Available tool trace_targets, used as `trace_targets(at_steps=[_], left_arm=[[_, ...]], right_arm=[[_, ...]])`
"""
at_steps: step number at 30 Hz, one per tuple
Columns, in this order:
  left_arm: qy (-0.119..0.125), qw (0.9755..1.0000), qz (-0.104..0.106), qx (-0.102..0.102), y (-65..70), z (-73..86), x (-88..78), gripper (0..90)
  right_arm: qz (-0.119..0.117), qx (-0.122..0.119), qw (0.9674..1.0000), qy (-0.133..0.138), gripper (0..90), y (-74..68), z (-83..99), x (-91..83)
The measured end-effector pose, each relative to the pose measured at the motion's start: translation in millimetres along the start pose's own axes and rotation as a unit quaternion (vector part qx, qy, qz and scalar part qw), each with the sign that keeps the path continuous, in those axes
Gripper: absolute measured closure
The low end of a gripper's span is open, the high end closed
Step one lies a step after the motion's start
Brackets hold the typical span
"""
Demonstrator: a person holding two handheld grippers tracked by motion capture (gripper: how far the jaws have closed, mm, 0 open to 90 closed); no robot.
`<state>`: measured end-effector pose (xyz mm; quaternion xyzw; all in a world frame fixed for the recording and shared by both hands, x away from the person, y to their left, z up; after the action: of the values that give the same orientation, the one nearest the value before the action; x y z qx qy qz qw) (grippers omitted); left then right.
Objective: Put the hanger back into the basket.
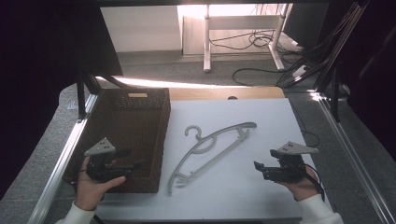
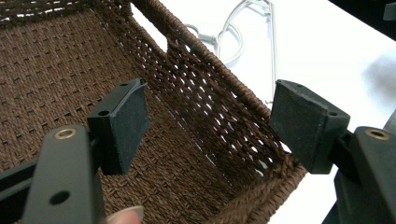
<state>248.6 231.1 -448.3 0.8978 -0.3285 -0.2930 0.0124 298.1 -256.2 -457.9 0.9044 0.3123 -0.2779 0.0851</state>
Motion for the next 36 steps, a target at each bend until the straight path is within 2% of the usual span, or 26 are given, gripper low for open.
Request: trace_targets(at_steps=[14,21,36], left_arm=[[-0.002,1.0,0.001,0.002,0.0,-0.5,0.8,27.3],[-0.001,1.0,0.0,0.002,-0.1,-0.5,-1.1,27.3],[0.0,1.0,0.0,0.002,0.3,-1.7,-2.4,27.3]], right_arm=[[-0.008,0.008,0.9998,-0.015,28.1,1.2,0.3,4.6],[-0.018,0.006,0.9997,-0.016,29.3,-2.4,-4.9,10.4],[-0.046,0.016,0.9986,-0.022,35.5,-8.0,-21.1,30.5]])
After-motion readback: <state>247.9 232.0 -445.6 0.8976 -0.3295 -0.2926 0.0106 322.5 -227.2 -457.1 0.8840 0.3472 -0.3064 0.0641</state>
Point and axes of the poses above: each handheld gripper's, and its own axes: x roughly forward along the jaws, z roughly out of its underside, y roughly to its right, the point moved 3 cm from there along x, roughly forward along the jaws, and after that the axes turned 5 degrees about y, right-handed, at the moved point
